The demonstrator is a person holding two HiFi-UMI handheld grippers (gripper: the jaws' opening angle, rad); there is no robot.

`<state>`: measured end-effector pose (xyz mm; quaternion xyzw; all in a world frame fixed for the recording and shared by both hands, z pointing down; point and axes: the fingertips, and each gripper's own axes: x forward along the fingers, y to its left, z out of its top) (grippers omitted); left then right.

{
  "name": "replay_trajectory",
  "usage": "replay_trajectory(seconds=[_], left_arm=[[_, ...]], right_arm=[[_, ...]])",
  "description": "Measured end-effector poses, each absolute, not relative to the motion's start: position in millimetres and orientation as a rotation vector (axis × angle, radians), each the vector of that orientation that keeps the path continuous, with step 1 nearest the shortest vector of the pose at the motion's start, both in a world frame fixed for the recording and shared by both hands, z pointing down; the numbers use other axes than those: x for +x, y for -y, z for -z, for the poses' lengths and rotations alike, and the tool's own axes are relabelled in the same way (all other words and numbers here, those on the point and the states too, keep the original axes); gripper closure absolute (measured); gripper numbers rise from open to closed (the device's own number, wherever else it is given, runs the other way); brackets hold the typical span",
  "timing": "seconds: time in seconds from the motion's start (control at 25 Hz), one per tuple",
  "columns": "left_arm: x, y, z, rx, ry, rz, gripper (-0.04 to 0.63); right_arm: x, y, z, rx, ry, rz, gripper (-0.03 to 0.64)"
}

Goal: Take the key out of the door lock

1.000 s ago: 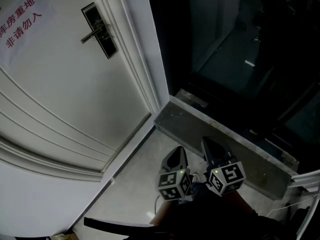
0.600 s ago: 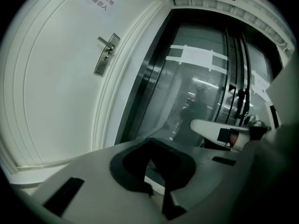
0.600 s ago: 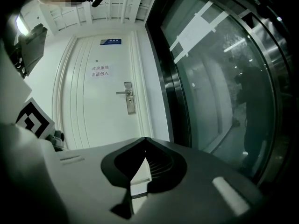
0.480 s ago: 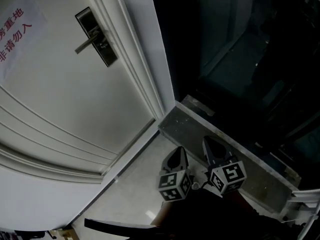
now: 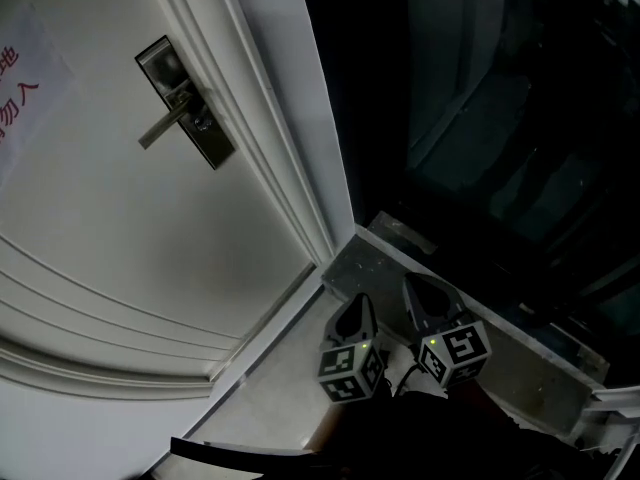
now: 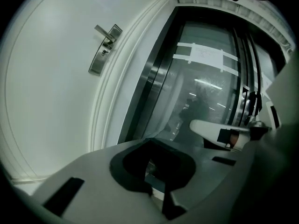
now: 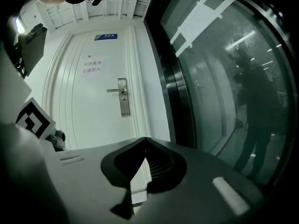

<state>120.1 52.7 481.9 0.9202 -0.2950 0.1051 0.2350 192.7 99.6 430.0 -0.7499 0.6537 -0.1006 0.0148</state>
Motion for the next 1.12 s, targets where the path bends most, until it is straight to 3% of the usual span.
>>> replay_trajectory(seconds=[0.4,1.12], left_arm=[[114,82,-465,2.522,0.908,-0.218,0.595],[-39,214,-466,2.294,1.411,-0.098,0.595]], right_arm=[[198,31,-410,-2.279,-2.090,0.242,0.617],[82,196,-406,-1.896,-2.548,0.141,0.617]])
